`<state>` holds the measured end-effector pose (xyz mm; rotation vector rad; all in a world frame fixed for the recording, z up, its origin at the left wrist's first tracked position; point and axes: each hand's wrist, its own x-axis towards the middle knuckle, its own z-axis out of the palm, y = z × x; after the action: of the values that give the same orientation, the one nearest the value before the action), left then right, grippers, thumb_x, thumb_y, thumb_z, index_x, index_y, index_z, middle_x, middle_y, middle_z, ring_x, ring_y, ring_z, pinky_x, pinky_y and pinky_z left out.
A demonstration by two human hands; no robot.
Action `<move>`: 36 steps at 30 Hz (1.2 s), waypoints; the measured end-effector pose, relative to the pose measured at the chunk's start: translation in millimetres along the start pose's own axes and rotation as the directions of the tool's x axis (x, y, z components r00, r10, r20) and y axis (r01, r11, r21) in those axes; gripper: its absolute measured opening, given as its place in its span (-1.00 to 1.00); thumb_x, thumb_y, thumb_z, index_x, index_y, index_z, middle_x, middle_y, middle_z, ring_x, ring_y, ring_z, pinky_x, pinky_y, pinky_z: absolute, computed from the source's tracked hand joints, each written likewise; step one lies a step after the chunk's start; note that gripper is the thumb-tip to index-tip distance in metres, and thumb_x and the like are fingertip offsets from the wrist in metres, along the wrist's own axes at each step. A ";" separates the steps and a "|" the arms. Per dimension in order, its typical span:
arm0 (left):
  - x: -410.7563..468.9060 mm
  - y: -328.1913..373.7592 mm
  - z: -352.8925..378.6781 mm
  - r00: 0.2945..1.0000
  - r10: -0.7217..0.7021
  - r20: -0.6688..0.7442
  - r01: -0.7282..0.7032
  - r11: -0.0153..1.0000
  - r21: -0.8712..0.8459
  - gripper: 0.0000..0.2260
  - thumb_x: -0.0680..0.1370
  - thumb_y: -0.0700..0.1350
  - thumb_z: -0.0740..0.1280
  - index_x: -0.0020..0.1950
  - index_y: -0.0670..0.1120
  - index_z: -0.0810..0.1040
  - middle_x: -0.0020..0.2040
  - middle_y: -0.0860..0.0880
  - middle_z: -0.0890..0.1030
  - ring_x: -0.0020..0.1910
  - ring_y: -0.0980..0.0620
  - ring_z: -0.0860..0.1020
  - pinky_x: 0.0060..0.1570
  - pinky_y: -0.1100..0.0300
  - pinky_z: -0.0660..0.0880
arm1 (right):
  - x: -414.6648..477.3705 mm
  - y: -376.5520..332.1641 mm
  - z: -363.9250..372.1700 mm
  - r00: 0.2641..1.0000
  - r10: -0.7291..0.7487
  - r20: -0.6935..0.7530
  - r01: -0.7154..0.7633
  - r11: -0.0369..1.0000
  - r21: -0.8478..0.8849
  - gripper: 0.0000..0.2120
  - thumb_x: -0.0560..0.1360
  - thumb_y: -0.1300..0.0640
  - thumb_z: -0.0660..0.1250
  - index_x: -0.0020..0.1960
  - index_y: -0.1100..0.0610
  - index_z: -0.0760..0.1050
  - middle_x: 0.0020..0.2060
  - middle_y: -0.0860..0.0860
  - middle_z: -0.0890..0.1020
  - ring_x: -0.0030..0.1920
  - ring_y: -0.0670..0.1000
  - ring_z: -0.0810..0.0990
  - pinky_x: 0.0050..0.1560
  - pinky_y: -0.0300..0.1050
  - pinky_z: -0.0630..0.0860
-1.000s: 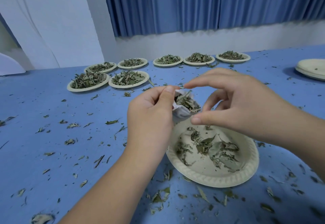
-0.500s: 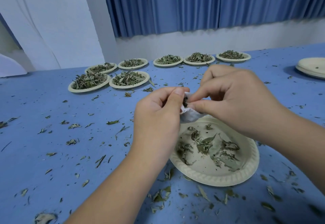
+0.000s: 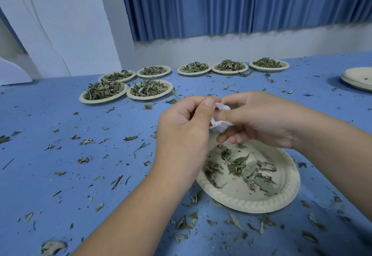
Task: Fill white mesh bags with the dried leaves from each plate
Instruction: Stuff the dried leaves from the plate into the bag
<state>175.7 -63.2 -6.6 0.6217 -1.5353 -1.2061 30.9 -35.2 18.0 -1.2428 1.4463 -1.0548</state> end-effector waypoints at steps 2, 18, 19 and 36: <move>-0.4 -1.1 0.7 1.000 -0.003 0.000 0.003 0.999 0.038 -0.79 0.60 -0.17 0.30 -0.18 -0.06 0.67 -0.47 0.16 0.53 -0.57 0.24 0.38 -0.50 0.44 0.28 | 5.2 -0.8 5.3 0.997 -0.010 -0.074 0.007 0.999 -0.038 -0.80 0.34 0.23 0.47 -0.05 0.21 0.58 -0.31 0.12 0.65 -0.38 0.01 0.61 -0.46 -0.27 0.49; 3.2 -2.6 -4.4 0.997 0.056 -0.060 -0.042 0.976 0.215 -0.71 0.60 -0.14 0.30 -0.28 0.11 0.63 -0.35 0.22 0.62 -0.34 0.32 0.53 -0.34 0.51 0.37 | 0.1 1.1 7.9 0.983 -0.136 -0.123 0.116 0.981 -0.159 -0.87 0.48 0.09 0.40 -0.02 0.11 0.64 -0.22 0.08 0.68 -0.21 0.13 0.70 -0.16 -0.07 0.66; 3.3 -2.2 -4.4 0.996 0.060 -0.060 -0.045 0.975 0.217 -0.71 0.60 -0.13 0.30 -0.28 0.12 0.63 -0.38 0.22 0.61 -0.36 0.32 0.51 -0.35 0.51 0.36 | -1.5 0.0 5.7 0.982 -0.143 -0.121 0.126 0.982 -0.140 -0.90 0.48 0.15 0.41 -0.03 0.12 0.65 -0.26 0.06 0.68 -0.23 0.11 0.70 -0.19 -0.10 0.65; 24.7 -12.5 -31.4 0.972 0.114 -0.204 -0.069 0.974 0.216 -0.77 0.62 -0.12 0.27 -0.18 0.04 0.64 -0.49 0.20 0.46 -0.49 0.22 0.37 -0.41 0.31 0.30 | -38.7 39.2 2.5 0.929 -0.286 -0.237 -0.017 0.605 -0.796 -0.15 0.16 -0.66 -0.10 0.25 -0.22 0.40 0.09 -0.30 0.40 0.10 -0.30 0.38 0.03 -0.25 0.36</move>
<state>194.4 -100.5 -9.4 0.7839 -1.4979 -0.8835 28.0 7.8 -16.3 -1.8802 2.2712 -0.7376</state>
